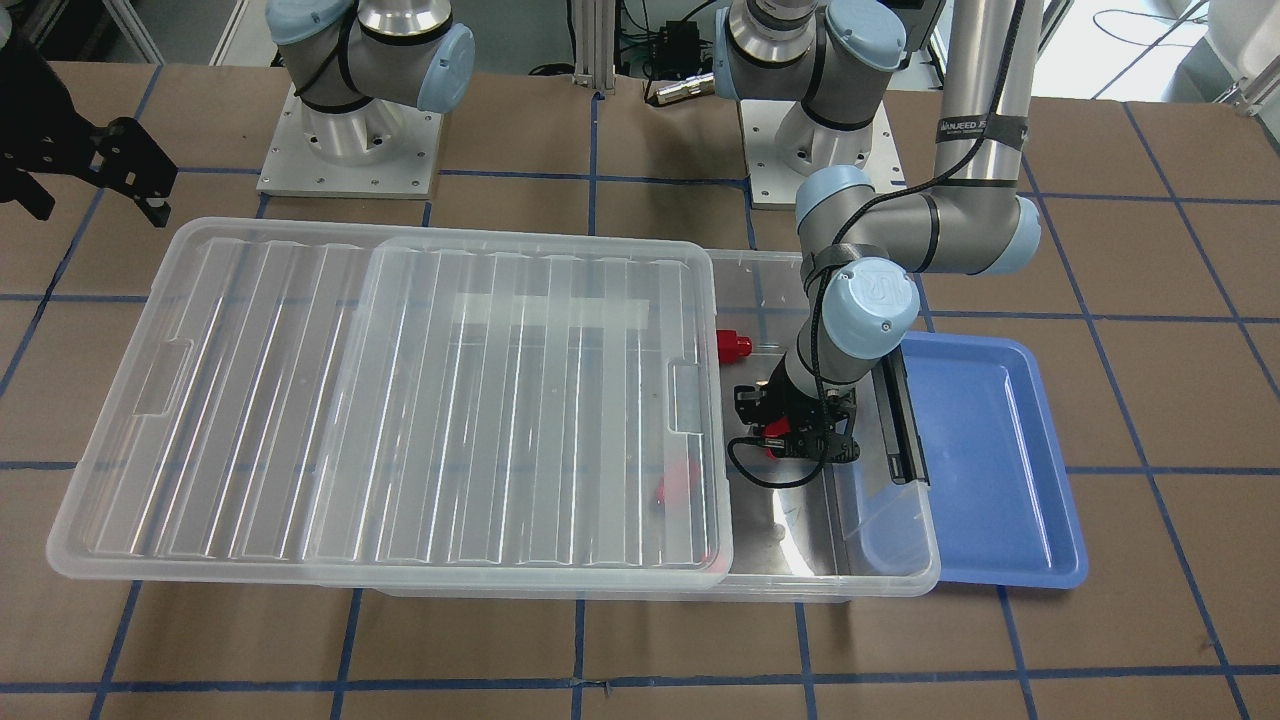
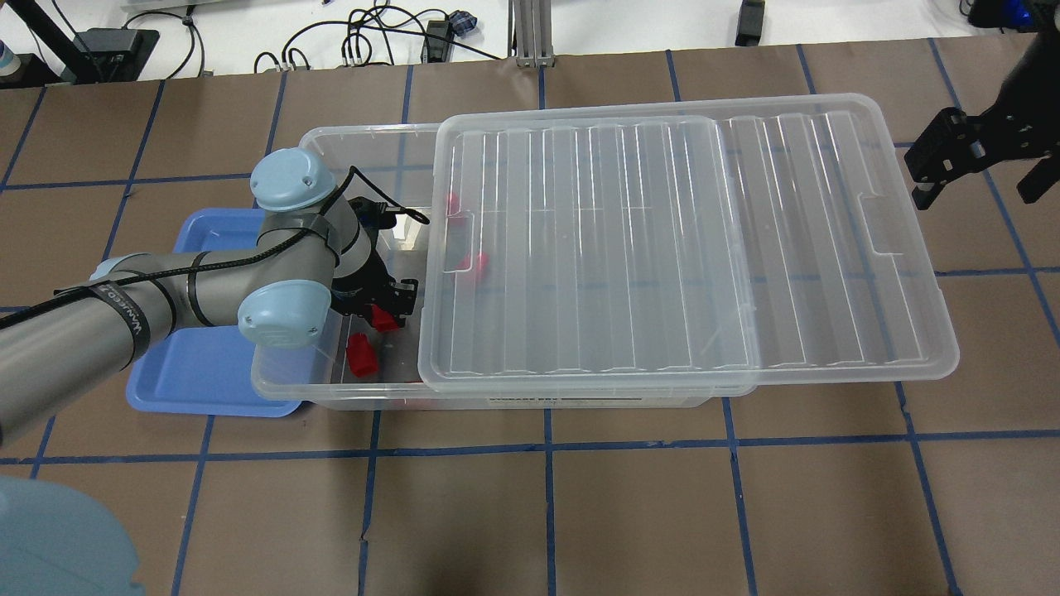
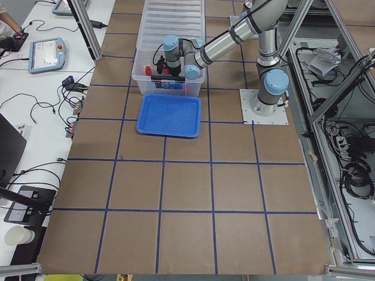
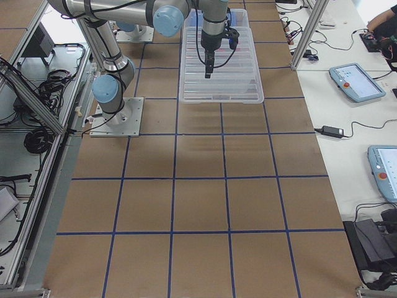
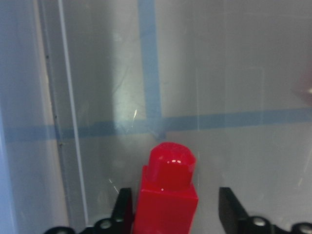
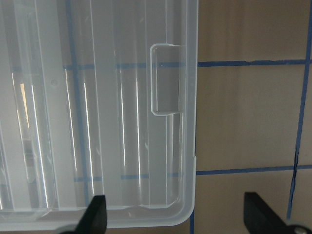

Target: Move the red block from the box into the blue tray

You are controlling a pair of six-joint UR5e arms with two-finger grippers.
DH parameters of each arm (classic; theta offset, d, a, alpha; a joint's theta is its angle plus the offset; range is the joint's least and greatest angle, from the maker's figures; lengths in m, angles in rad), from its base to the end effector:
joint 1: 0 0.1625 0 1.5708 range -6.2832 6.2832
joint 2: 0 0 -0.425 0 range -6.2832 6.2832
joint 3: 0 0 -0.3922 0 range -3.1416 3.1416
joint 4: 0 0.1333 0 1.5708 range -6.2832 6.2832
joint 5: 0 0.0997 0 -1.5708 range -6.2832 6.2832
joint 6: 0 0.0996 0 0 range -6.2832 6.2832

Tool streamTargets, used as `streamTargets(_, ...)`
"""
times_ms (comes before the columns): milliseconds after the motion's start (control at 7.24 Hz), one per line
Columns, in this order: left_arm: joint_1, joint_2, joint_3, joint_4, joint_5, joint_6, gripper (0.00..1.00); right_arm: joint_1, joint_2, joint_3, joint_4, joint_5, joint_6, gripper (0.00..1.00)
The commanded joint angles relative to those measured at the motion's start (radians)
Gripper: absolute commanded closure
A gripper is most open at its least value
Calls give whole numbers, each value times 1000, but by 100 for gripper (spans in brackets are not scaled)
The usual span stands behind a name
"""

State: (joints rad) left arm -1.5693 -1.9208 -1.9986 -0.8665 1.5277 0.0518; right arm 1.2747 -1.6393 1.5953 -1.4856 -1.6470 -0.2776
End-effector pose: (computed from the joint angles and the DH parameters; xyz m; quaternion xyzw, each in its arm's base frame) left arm -0.1368 -0.5175 0.1800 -0.0243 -0.9988 -0.0362 0.0225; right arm -0.0135 -0.4750 0.5004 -0.0085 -0.9990 -0.0305 0.0307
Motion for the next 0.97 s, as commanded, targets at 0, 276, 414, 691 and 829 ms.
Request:
streamTargets(0, -2, 29, 17, -6, 3, -3, 100, 0, -1, 0, -1, -1, 0, 0)
streamTargets(276, -2, 75, 88, -117, 3, -10, 100, 0, -2, 0, 1, 1, 0, 0)
streamTargets(414, 0, 101, 146, -229, 5, -9, 100, 0, -2, 0, 1, 1, 0, 0)
streamTargets(691, -2, 167, 257, -423, 5, -30, 100, 0, -5, 0, 4, 1, 2, 0)
streamTargets(829, 12, 204, 300, -486, 23, -18, 100, 0, -4, 0, 2, 1, 6, 0)
